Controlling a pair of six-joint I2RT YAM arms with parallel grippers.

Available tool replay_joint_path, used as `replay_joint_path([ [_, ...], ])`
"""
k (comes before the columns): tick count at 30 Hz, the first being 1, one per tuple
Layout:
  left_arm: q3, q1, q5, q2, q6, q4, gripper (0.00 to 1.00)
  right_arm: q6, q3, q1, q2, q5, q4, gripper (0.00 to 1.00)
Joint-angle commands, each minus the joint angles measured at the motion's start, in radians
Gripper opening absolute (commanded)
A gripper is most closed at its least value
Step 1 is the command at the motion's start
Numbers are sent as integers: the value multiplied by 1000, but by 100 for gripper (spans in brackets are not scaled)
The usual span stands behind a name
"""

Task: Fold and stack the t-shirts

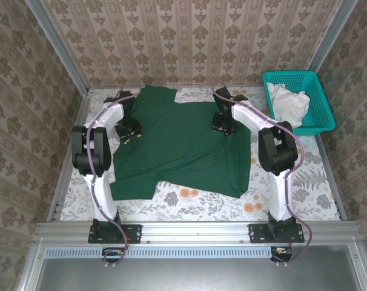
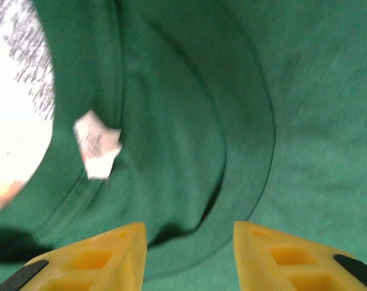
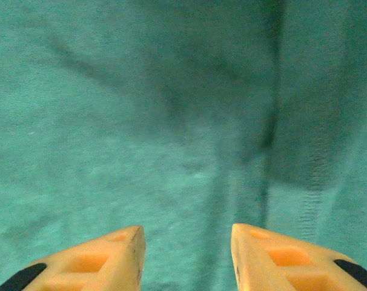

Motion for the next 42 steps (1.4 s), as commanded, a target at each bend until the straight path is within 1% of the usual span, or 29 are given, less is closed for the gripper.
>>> replay_joint_path([
  [1,87,19,0,67,60,-25,43,-47,59,-18,14,111,-149,43],
  [9,171,27,-2,189,77,-38,43,-44,63,-19,61,100,-158,39],
  [14,175,37,2,211,84,-46,44,-47,80,-20,107,103,-171,38],
  [19,179,57,-10,223,97,-51,44,-47,68,-22,113,108,-172,33],
  [24,185,88,-21,237,99,-61,44,-45,51,-35,101,100,-163,25],
  [30,204,104,-22,253,103,-68,44,-53,10,-60,74,92,-142,18],
  [33,221,108,-22,263,103,-70,44,-59,-11,-74,64,85,-131,12],
  [38,261,110,-22,286,103,-85,44,-72,-52,-112,31,67,-108,9],
  [42,307,112,-30,309,103,-99,44,-84,-125,-168,-22,55,-66,10],
])
